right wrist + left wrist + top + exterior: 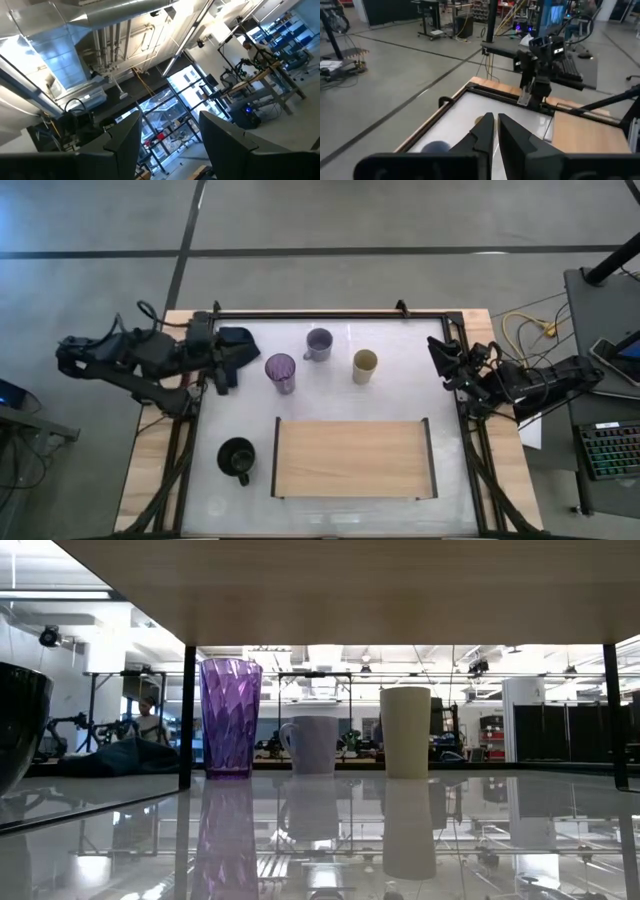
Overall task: Stack small to large cups/mugs on shelf
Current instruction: Put the purple cup on the shelf
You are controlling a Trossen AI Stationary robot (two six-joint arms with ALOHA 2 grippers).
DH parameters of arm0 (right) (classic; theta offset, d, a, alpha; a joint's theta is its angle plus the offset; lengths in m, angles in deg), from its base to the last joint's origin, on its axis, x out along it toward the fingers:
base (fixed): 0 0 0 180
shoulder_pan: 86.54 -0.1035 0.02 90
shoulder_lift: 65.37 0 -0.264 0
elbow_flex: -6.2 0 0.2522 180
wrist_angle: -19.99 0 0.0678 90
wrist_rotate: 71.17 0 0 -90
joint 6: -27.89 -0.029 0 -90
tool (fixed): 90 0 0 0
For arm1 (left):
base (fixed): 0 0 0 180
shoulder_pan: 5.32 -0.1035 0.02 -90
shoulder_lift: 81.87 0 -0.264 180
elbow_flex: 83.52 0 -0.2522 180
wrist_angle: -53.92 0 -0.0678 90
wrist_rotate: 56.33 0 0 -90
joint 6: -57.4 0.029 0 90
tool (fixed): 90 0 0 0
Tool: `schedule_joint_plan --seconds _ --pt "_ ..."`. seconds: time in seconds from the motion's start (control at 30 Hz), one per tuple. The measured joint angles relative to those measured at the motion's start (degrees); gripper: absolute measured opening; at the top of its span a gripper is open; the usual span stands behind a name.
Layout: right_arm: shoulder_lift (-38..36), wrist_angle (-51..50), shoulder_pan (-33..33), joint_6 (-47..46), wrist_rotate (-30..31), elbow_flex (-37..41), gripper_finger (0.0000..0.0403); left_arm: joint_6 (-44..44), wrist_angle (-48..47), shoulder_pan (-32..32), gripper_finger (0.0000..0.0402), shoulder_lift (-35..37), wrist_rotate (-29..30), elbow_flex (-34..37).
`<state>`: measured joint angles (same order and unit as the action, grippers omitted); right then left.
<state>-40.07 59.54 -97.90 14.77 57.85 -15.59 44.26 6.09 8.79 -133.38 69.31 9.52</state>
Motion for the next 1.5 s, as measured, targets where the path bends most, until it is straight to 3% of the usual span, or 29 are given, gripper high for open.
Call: schedule_joint_plan --seconds 0.2,0.37,0.43,0.57,0.7,0.83,1.17,1.5 --pt "0.01 0.01 0.0 -0.22 -0.01 0.0 0.0192 0.34 -0.5 -0.02 0.001 -3.83 -4.09 1.38" --pt "-0.03 0.04 0.0 -1.37 -0.01 0.0 0.0192 -1.48 -3.06 -0.62 0.001 -7.39 4.8 0.14" --pt "-0.03 0.06 0.0 -4.48 -0.01 0.0 0.0192 -3.77 -7.23 -1.57 0.001 -7.8 4.42 -1.68" --pt "-0.04 0.07 0.0 -7.23 -0.01 0.0 0.0192 -7.38 -17.98 -8.36 0.001 -7.32 -1.05 -8.24" --pt "-0.09 0.52 0.0 -6.85 -0.01 0.0 0.0192 -13.2 -27.95 -21.16 0.0013 -8.95 -12.06 -13.63" --pt "-0.09 0.62 0.02 -6.25 -0.01 0.02 0.0192 -8.87 -31.88 -30.1 0.004 -13.33 -20.89 -14.76" --pt "-0.09 0.79 0.02 -8.71 0.2 0.02 0.0192 -4.32 -37.52 -33.36 0.0169 -26.46 -21.8 -15.38" --pt "-0.1 -3.32 0.02 -15.5 1.22 0.07 0.0192 -2.9 -39.21 -34.46 0.0195 -34.24 -27.9 -15.38"
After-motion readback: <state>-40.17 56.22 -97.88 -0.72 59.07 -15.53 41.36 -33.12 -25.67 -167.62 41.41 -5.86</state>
